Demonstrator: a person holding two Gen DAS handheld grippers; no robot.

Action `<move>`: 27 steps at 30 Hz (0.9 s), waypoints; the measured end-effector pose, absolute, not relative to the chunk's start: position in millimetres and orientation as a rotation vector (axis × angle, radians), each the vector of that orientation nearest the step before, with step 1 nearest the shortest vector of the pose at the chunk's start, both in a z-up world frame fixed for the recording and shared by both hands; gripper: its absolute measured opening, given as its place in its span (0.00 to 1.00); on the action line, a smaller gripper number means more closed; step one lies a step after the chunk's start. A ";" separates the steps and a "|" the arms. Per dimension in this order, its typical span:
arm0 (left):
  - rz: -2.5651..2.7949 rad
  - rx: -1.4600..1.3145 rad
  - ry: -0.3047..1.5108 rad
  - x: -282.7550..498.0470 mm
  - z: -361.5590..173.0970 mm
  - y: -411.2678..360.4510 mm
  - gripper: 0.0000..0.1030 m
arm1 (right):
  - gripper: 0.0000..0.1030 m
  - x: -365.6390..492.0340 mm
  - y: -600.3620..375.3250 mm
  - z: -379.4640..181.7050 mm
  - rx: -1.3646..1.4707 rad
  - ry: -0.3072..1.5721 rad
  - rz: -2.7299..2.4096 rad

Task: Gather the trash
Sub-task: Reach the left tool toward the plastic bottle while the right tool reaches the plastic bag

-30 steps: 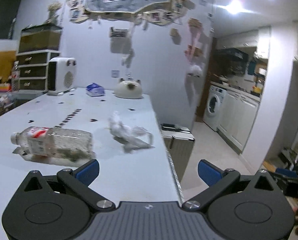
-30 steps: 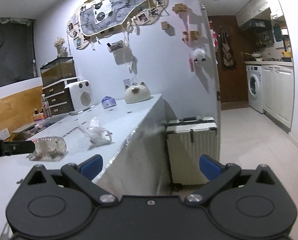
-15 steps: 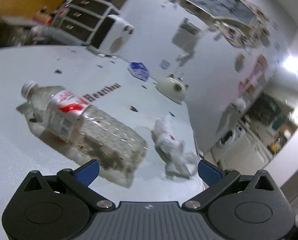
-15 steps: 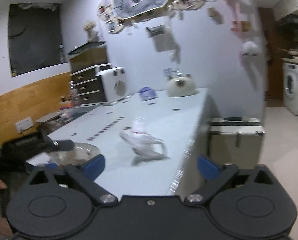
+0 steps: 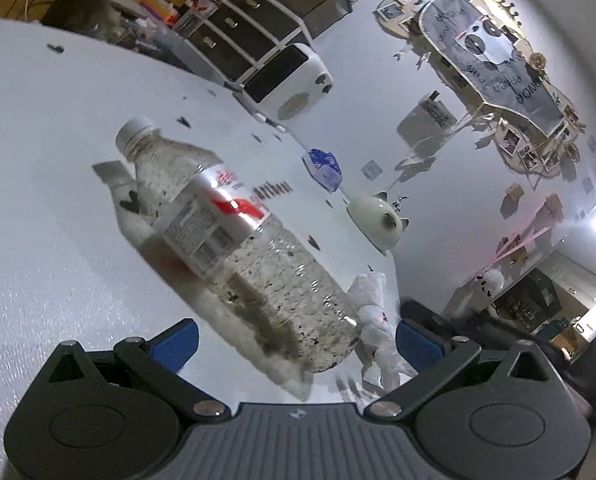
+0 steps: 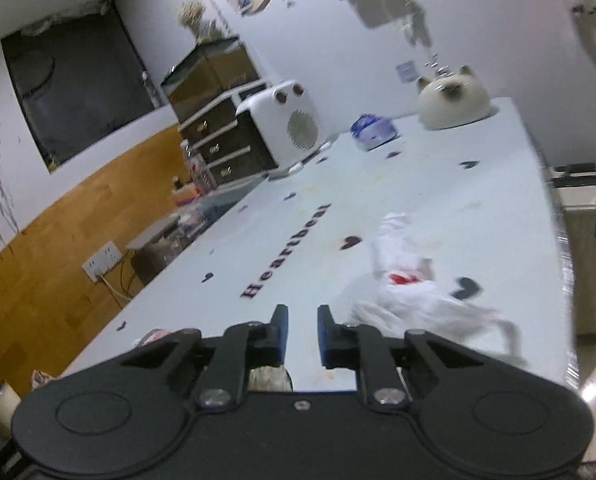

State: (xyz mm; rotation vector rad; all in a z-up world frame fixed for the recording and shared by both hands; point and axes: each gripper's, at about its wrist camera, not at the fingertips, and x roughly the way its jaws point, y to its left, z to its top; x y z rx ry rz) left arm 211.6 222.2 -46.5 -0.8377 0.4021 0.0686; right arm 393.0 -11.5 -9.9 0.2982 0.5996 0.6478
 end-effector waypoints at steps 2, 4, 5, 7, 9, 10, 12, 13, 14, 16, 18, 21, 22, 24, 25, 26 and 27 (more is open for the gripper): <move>0.063 -0.842 0.389 210.4 -47.2 222.3 1.00 | 0.14 407.3 3.1 -16.0 0.287 0.620 0.665; 0.057 -0.855 0.378 210.5 -47.0 223.6 1.00 | 0.14 417.6 13.4 -22.8 0.286 0.645 0.676; 0.059 -0.861 0.375 210.1 -47.1 224.4 1.00 | 0.14 422.6 17.9 -26.8 0.290 0.675 0.677; 0.072 -0.876 0.366 208.9 -47.5 228.4 1.00 | 0.14 426.9 25.5 -33.2 0.276 0.732 0.704; 0.087 -0.888 0.354 207.0 -47.2 232.0 1.00 | 0.15 422.1 29.5 -36.7 0.265 0.761 0.760; 0.097 -0.894 0.344 205.4 -46.6 234.0 1.00 | 0.15 417.4 30.2 -37.3 0.264 0.772 0.798; 0.124 -0.904 0.325 202.4 -45.8 238.3 1.00 | 0.15 403.5 29.3 -37.3 0.255 0.784 0.879; 0.143 -0.908 0.320 201.6 -45.6 240.2 1.00 | 0.15 395.6 28.9 -37.2 0.246 0.786 0.913; 0.162 -0.907 0.319 200.6 -45.3 241.7 1.00 | 0.15 386.6 28.4 -37.2 0.237 0.790 0.950; 0.201 -0.891 0.318 199.2 -43.0 243.4 1.00 | 0.16 371.6 28.5 -37.8 0.227 0.804 1.025; 0.227 -0.862 0.313 197.5 -40.2 242.5 1.00 | 0.21 354.4 25.7 -37.3 0.211 0.812 1.077; 0.252 -0.784 0.302 196.1 -33.9 235.9 1.00 | 0.23 338.1 10.8 -25.0 0.152 0.709 0.990; 0.261 -0.744 0.300 196.4 -31.0 232.1 1.00 | 0.24 334.2 3.9 -18.6 0.117 0.634 0.932; 0.284 -0.654 0.299 197.4 -26.0 223.3 1.00 | 0.41 330.6 -6.4 -7.2 0.033 0.484 0.791; 0.296 -0.603 0.302 198.4 -24.0 218.1 1.00 | 0.47 330.5 -10.0 -3.3 -0.005 0.427 0.715; 0.304 -0.560 0.308 199.9 -22.5 213.3 1.00 | 0.57 331.7 -11.3 -1.5 -0.041 0.392 0.657; 0.312 -0.520 0.316 201.8 -21.6 208.6 1.00 | 0.67 335.0 -11.3 -1.4 -0.083 0.371 0.615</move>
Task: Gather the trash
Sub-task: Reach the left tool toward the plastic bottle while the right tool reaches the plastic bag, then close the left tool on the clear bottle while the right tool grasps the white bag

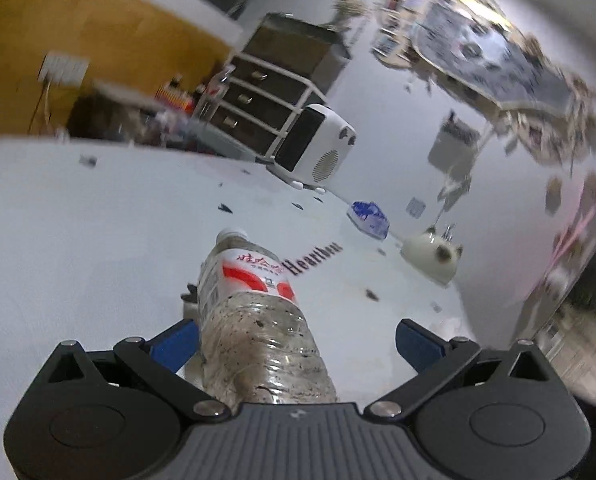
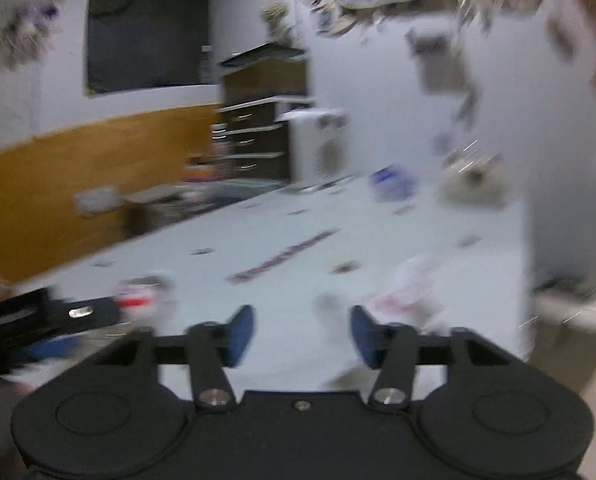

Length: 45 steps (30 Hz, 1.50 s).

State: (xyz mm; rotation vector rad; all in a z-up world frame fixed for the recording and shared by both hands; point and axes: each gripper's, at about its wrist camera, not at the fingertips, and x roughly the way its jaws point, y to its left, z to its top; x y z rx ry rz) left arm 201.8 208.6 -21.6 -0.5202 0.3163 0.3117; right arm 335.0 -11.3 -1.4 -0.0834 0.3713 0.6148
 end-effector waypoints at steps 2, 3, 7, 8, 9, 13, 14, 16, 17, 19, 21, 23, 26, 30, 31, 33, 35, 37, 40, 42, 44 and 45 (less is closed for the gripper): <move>0.328 -0.429 0.345 206.7 -21.2 198.8 1.00 | 0.73 346.2 -6.9 -6.6 -0.161 0.360 0.548; 0.334 -0.396 0.355 208.3 -22.2 195.0 1.00 | 0.73 352.2 -3.9 -11.4 -0.188 0.376 0.520; 0.342 -0.339 0.365 209.9 -23.4 188.9 1.00 | 0.61 383.2 0.9 -35.8 -0.193 0.514 0.471; 0.339 -0.339 0.364 209.7 -23.3 189.2 1.00 | 0.29 385.5 -0.6 -38.7 -0.181 0.543 0.477; 0.335 -0.337 0.364 209.6 -23.5 189.0 1.00 | 0.05 382.8 -4.9 -40.1 -0.164 0.560 0.500; 0.320 -0.318 0.366 210.1 -24.0 185.4 0.99 | 0.06 351.0 -21.4 -35.9 -0.127 0.546 0.569; 0.316 -0.313 0.367 210.6 -24.1 184.0 0.98 | 0.06 335.8 -28.3 -33.3 -0.116 0.540 0.586; 0.315 -0.298 0.369 210.9 -24.4 181.6 0.94 | 0.06 313.8 -39.5 -31.4 -0.092 0.533 0.622; 0.316 -0.290 0.371 210.8 -24.5 180.8 0.91 | 0.06 300.1 -47.4 -30.7 -0.085 0.530 0.639; 0.313 -0.284 0.376 210.0 -24.9 180.1 0.86 | 0.06 279.0 -59.5 -29.8 -0.068 0.530 0.664; 0.306 -0.275 0.385 208.4 -25.0 179.4 0.78 | 0.06 256.0 -73.0 -29.2 -0.050 0.537 0.697; 0.292 -0.253 0.396 206.3 -24.7 177.2 0.71 | 0.06 231.6 -85.0 -28.7 -0.047 0.544 0.732; 0.266 -0.226 0.405 200.0 -24.0 173.8 0.71 | 0.06 202.6 -100.6 -28.3 -0.049 0.548 0.780; 0.186 -0.218 0.436 184.7 -21.1 172.1 0.70 | 0.06 178.6 -115.3 -28.6 -0.066 0.557 0.828; 0.152 -0.220 0.450 179.2 -19.7 172.3 0.70 | 0.06 173.8 -119.5 -28.6 -0.065 0.560 0.840; 0.082 -0.220 0.482 168.1 -16.9 172.6 0.69 | 0.07 167.7 -126.3 -28.2 -0.060 0.562 0.847; 0.013 -0.211 0.516 155.0 -13.6 173.9 0.67 | 0.08 164.3 -134.1 -27.9 -0.042 0.566 0.839; -0.048 -0.197 0.552 141.8 -10.4 176.6 0.66 | 0.15 163.3 -141.9 -27.1 -0.010 0.573 0.829; -0.075 -0.163 0.595 127.3 -4.2 179.5 0.67 | 0.32 161.0 -153.5 -24.5 0.052 0.568 0.814; -0.064 -0.145 0.601 120.7 2.2 180.2 0.73 | 0.44 162.6 -159.0 -21.4 0.114 0.561 0.799; -0.049 -0.135 0.596 117.8 9.9 179.4 0.90 | 0.52 167.6 -163.8 -19.2 0.205 0.551 0.768; -0.043 -0.130 0.593 118.1 13.5 178.5 0.91 | 0.54 171.7 -165.0 -19.3 0.252 0.551 0.742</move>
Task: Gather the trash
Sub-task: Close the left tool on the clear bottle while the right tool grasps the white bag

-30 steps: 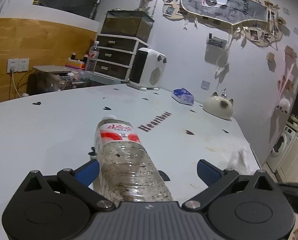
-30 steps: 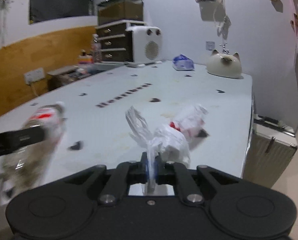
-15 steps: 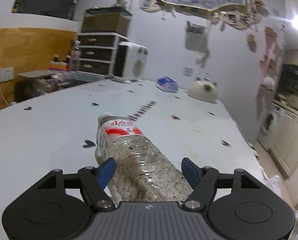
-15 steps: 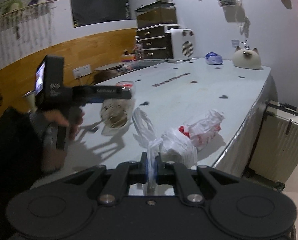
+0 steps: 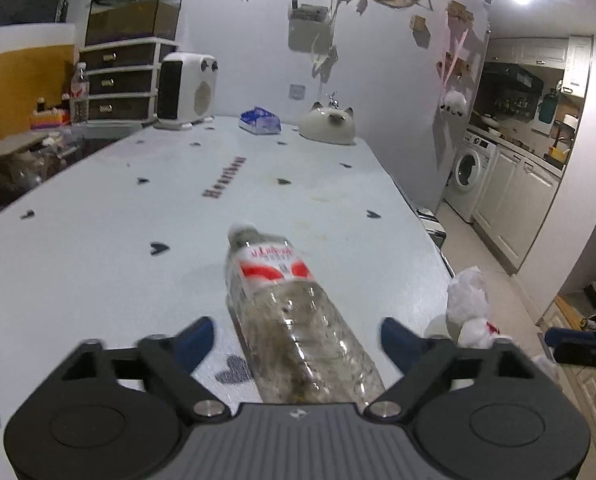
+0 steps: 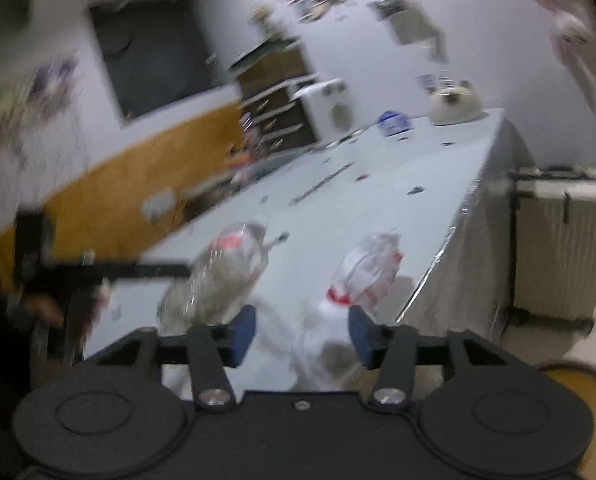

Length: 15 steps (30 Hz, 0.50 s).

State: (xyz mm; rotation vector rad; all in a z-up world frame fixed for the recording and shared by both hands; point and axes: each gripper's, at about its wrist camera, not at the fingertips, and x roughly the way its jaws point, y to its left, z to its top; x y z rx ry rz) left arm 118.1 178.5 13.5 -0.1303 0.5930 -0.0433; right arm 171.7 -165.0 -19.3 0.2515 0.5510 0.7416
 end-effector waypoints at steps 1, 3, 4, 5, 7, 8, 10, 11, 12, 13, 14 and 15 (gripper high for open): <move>-0.034 -0.127 0.592 120.2 17.3 177.1 0.92 | 0.54 175.7 -164.8 -20.3 0.283 0.556 0.714; -0.008 -0.139 0.596 126.9 23.6 172.3 0.94 | 0.55 186.0 -160.4 -25.0 0.321 0.574 0.652; -0.006 -0.145 0.605 130.9 25.9 170.4 0.95 | 0.55 190.5 -156.9 -28.3 0.328 0.588 0.635; -0.008 -0.148 0.616 135.6 27.0 166.8 0.95 | 0.55 194.2 -152.7 -32.4 0.328 0.605 0.624; 0.004 -0.146 0.650 145.6 28.2 159.3 0.95 | 0.55 198.9 -142.7 -38.2 0.309 0.624 0.621; 0.019 -0.143 0.663 150.6 27.6 156.1 0.95 | 0.55 199.9 -138.2 -40.5 0.291 0.628 0.619; 0.058 -0.127 0.678 157.0 26.3 150.5 0.95 | 0.55 200.9 -129.3 -44.7 0.237 0.618 0.587; 0.071 -0.117 0.691 159.6 25.6 147.6 0.95 | 0.55 201.5 -125.2 -46.7 0.212 0.610 0.574; 0.078 -0.113 0.701 162.5 24.5 145.6 0.95 | 0.54 202.1 -123.3 -48.0 0.206 0.609 0.577; 0.088 -0.113 0.712 164.3 23.7 144.4 0.95 | 0.54 203.2 -120.9 -49.7 0.206 0.620 0.585; 0.098 -0.114 0.721 166.1 22.3 143.5 0.95 | 0.54 202.1 -119.0 -51.1 0.202 0.628 0.592; 0.108 -0.111 0.728 166.9 21.1 142.5 0.95 | 0.54 201.6 -116.8 -52.8 0.189 0.636 0.595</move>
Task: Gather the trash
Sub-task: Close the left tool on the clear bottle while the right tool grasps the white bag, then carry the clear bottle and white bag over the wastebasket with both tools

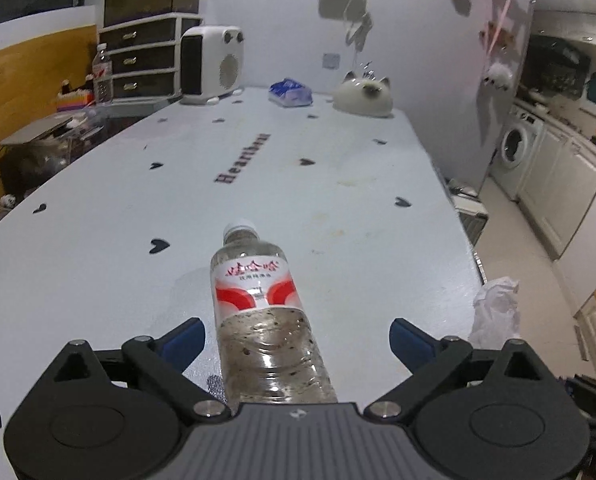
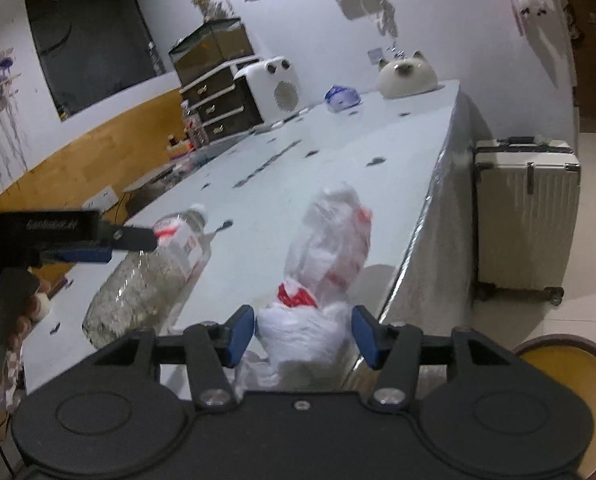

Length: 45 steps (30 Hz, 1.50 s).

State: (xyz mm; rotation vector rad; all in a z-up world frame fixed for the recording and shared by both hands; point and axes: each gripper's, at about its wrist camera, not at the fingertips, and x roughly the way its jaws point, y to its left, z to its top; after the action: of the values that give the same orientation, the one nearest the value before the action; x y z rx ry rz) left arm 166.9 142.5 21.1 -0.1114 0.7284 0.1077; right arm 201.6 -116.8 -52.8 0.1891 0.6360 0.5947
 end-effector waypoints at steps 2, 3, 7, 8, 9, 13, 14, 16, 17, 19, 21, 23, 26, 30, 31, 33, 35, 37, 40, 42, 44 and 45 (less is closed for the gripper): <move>0.138 -0.108 0.743 170.0 17.9 143.4 0.94 | 0.51 201.0 -113.0 -56.8 0.165 0.656 0.590; 0.158 -0.112 0.746 169.9 16.3 144.6 0.93 | 0.50 200.3 -112.5 -57.8 0.160 0.655 0.588; 0.184 -0.132 0.779 172.9 10.1 149.1 0.87 | 0.49 198.5 -114.8 -56.5 0.159 0.648 0.599; 0.183 -0.133 0.787 173.2 9.0 148.8 0.86 | 0.49 197.4 -115.2 -56.7 0.155 0.648 0.603; 0.184 -0.129 0.793 172.6 7.8 147.6 0.86 | 0.48 197.0 -115.3 -56.5 0.149 0.646 0.604; 0.190 -0.111 0.821 172.8 2.6 142.8 0.78 | 0.48 194.7 -115.3 -55.2 0.136 0.641 0.615; 0.192 -0.100 0.825 173.5 1.2 141.5 0.76 | 0.48 194.2 -114.7 -54.8 0.131 0.639 0.617; 0.194 -0.093 0.837 175.9 -1.4 140.1 0.66 | 0.48 193.5 -113.3 -53.9 0.117 0.634 0.615; 0.199 -0.087 0.839 175.9 -2.5 139.8 0.63 | 0.48 193.1 -113.0 -53.2 0.112 0.632 0.616; 0.187 -0.067 0.831 174.1 -1.8 138.1 0.62 | 0.48 193.1 -114.3 -51.7 0.113 0.629 0.619; 0.176 -0.052 0.819 170.2 -0.7 136.5 0.62 | 0.47 193.5 -116.7 -48.7 0.115 0.620 0.617; 0.168 -0.039 0.795 165.2 2.1 134.6 0.61 | 0.47 194.5 -119.6 -45.3 0.122 0.610 0.610; 0.159 -0.033 0.760 158.9 8.4 131.3 0.60 | 0.47 195.9 -124.5 -38.8 0.133 0.591 0.608; 0.129 -0.023 0.701 149.3 21.5 122.0 0.59 | 0.47 192.7 -131.9 -29.1 0.134 0.554 0.603; 0.119 -0.023 0.688 147.9 24.0 119.5 0.59 | 0.47 191.7 -134.6 -26.7 0.137 0.545 0.601; 0.101 -0.016 0.661 143.5 29.3 112.7 0.58 | 0.47 189.6 -140.3 -21.9 0.142 0.528 0.594; 0.082 -0.011 0.637 139.0 33.6 105.5 0.58 | 0.47 186.5 -145.8 -17.0 0.143 0.513 0.585; 0.066 -0.012 0.619 135.8 37.2 99.3 0.58 | 0.47 183.6 -150.8 -12.7 0.142 0.499 0.576; 0.042 -0.006 0.591 129.8 42.3 87.5 0.58 | 0.47 176.4 -159.8 -7.0 0.141 0.477 0.563; 0.025 -0.005 0.572 126.6 45.9 77.5 0.58 | 0.47 171.9 -166.7 -3.5 0.138 0.462 0.550; 0.005 -0.006 0.552 122.9 49.8 67.7 0.58 | 0.47 166.6 -175.9 -0.8 0.139 0.447 0.536; -0.006 -0.004 0.539 121.0 51.9 61.3 0.58 | 0.47 163.7 -181.0 0.5 0.139 0.440 0.528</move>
State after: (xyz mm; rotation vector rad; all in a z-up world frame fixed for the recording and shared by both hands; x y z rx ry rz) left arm 121.0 61.3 51.9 -0.0039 0.5388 -0.0058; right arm 163.7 -181.0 0.5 0.1385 0.4398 0.5277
